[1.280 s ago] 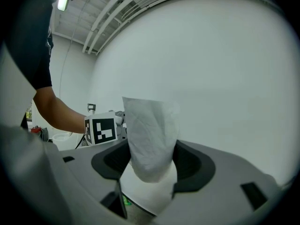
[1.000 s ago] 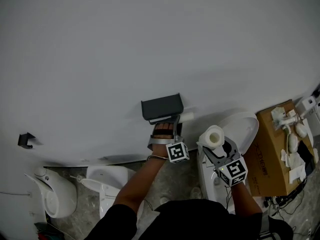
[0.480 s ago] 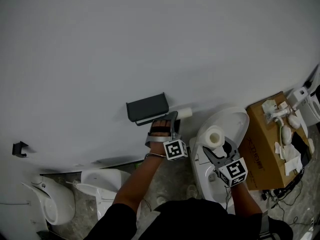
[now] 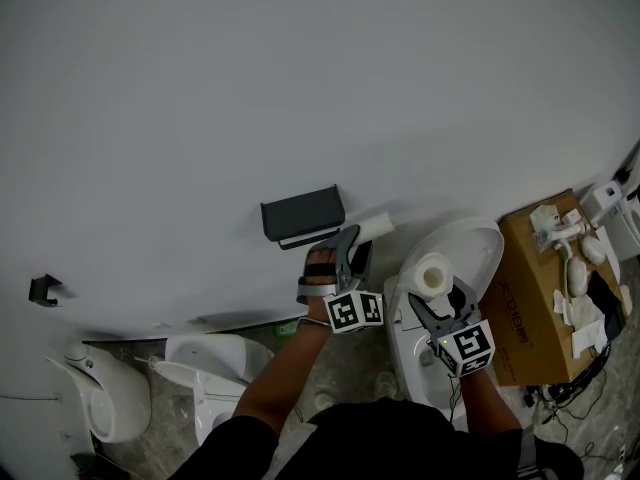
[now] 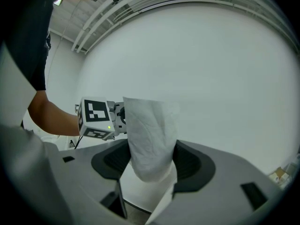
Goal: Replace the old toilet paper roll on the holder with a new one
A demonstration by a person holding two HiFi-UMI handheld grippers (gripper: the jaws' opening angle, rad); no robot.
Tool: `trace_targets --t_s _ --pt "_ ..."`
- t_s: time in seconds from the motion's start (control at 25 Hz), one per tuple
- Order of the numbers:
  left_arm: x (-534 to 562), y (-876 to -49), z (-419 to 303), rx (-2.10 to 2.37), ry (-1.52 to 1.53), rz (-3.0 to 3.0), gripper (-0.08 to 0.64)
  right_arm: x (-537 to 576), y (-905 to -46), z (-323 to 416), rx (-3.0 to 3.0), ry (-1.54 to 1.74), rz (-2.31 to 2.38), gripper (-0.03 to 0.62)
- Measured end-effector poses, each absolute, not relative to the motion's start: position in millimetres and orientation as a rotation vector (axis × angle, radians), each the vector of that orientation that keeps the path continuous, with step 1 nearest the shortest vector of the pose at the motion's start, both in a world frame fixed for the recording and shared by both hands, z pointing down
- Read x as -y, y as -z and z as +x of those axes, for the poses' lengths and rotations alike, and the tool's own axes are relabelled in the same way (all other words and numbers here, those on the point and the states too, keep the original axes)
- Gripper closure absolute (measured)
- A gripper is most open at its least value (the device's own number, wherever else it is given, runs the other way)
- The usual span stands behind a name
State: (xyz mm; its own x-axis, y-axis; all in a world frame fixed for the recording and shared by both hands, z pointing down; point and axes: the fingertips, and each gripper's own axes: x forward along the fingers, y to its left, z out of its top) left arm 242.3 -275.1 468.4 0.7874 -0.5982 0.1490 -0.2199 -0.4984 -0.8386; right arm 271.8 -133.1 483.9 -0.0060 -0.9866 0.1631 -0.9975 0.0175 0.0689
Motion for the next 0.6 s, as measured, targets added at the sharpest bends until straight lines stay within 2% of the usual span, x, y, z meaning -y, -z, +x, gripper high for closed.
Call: trace_targets --t_s 0.28,0.6 --pt "269.9 -440.8 207.6 -0.742 0.28 -2.46 0.379 147.5 -485.2 260.5 2.15 -0.084 2.067 0.321" --pt "248.1 -404.3 158.5 -0.809 -0.092 -2.63 0.379 166.7 -469.9 236.8 2.221 -0.071 2.043 0.321"
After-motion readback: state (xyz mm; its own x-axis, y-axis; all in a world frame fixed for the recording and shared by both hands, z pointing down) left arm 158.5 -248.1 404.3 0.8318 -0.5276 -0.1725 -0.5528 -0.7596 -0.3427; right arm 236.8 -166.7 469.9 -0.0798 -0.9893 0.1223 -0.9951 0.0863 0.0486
